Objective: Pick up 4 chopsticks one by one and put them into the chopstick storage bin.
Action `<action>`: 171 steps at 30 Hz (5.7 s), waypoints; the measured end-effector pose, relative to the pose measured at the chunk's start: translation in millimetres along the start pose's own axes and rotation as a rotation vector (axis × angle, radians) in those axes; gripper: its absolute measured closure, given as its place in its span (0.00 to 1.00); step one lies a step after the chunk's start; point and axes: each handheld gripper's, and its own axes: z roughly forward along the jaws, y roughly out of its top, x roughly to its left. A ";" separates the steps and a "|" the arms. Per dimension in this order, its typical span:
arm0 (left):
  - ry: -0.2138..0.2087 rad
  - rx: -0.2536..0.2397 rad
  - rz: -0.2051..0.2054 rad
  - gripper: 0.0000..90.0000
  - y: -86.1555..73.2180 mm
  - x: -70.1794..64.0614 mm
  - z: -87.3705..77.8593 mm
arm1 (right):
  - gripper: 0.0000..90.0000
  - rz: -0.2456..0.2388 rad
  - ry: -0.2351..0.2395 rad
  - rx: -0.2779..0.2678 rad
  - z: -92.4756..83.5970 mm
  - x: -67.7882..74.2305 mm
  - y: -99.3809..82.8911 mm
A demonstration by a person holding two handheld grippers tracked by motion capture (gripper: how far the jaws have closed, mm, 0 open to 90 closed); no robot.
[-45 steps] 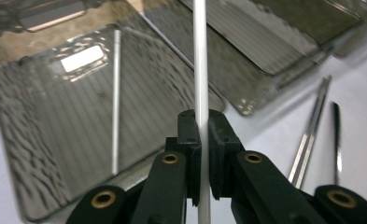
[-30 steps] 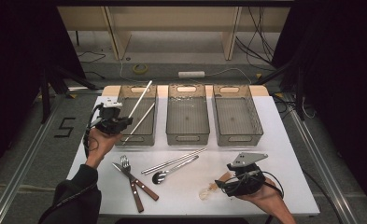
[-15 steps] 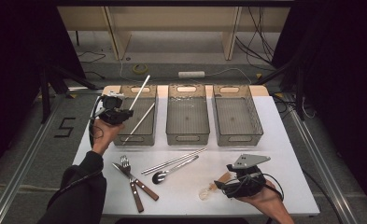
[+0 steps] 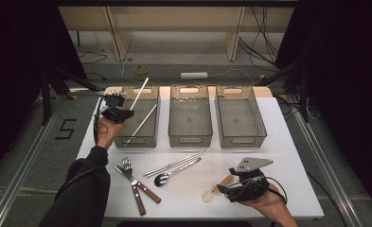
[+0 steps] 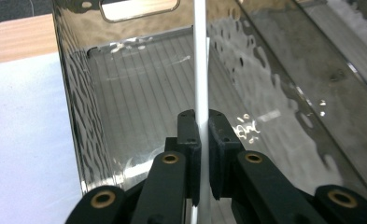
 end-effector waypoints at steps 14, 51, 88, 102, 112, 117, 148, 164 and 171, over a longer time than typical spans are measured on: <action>0.020 0.053 -0.008 0.93 -3.5 -1.2 18.5 | 0.31 -0.003 0.013 0.010 3.0 -0.1 0.3; -0.330 0.078 0.296 0.28 -48.4 -82.1 -50.5 | 0.28 0.014 0.017 -0.057 -0.2 -0.9 -3.2; -0.342 0.366 0.564 0.64 -81.3 -120.2 -9.5 | 0.29 0.003 0.031 -0.028 1.6 0.7 -6.0; -0.358 0.387 0.596 0.78 -86.6 -122.8 1.4 | 0.29 -0.002 0.031 -0.021 2.4 2.5 -6.0; -0.349 0.419 0.636 0.80 -89.1 -127.6 5.4 | 0.29 0.000 0.028 -0.017 2.6 2.6 -6.0; -0.344 0.419 0.642 0.83 -88.7 -127.7 5.7 | 0.29 0.002 0.029 -0.016 2.6 2.3 -6.2; -0.366 0.422 0.701 0.94 -86.7 -136.3 0.0 | 0.31 0.002 0.027 -0.003 2.7 2.3 -6.0; -0.400 0.371 0.686 0.94 -74.5 -132.3 -25.7 | 0.31 0.006 0.027 -0.001 2.9 1.7 -6.1; -0.410 0.327 0.690 0.94 -68.8 -134.8 -41.0 | 0.31 0.006 0.025 -0.005 2.4 1.2 -6.1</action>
